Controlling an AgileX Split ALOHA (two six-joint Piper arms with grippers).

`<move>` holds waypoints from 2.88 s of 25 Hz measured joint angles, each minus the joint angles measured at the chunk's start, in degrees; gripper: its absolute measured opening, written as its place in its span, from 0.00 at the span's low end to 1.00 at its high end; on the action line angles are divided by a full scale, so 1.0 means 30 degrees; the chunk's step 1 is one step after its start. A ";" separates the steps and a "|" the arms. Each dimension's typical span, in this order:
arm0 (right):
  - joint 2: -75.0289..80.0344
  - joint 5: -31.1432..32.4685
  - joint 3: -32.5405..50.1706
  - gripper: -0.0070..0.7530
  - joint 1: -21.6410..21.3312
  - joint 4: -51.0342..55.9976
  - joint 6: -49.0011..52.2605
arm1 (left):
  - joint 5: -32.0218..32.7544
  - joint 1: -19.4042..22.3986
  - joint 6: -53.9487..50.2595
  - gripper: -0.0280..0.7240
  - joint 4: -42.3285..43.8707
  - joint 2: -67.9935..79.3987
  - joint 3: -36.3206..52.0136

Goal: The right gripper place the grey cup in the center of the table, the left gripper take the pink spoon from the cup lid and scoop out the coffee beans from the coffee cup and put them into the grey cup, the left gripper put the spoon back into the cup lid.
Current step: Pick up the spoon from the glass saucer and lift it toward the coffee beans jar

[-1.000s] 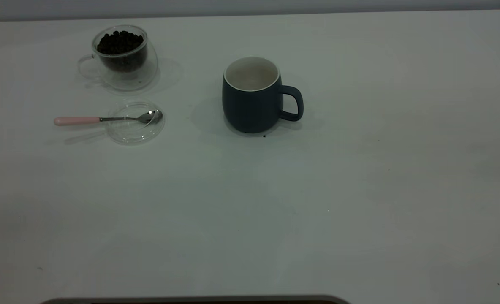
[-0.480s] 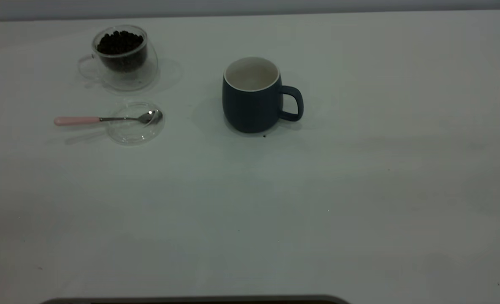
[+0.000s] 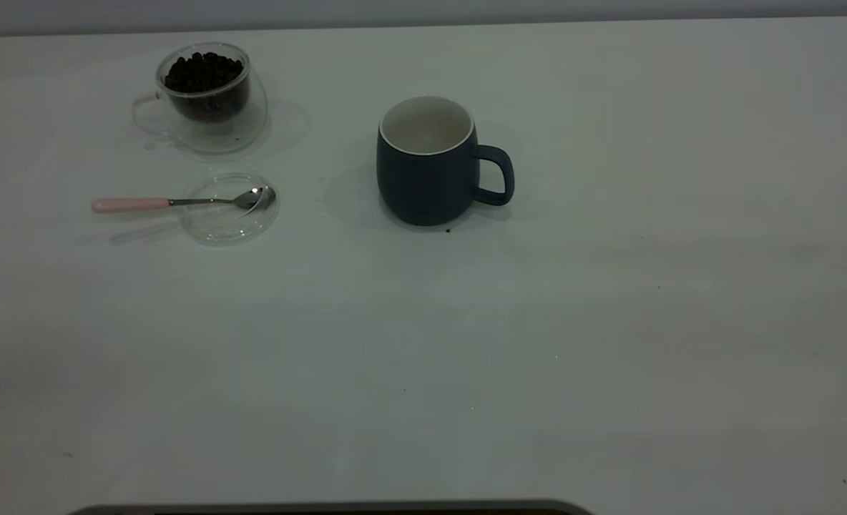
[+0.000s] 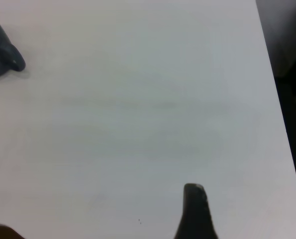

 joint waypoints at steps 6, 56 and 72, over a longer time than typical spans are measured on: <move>-0.0021 0.0000 0.0000 0.79 0.0000 0.0170 -0.0056 | 0.0000 0.0000 0.0000 0.82 0.0000 0.0000 0.0000; -0.0032 -0.0023 0.0000 0.79 0.0000 0.0294 -0.0079 | -0.5396 0.0554 -0.1187 0.92 -0.0190 2.5492 -0.9620; -0.0032 -0.0045 0.0000 0.79 0.0000 0.0300 -0.0079 | -0.6961 0.7284 1.6343 0.98 -1.4886 3.6257 -1.2000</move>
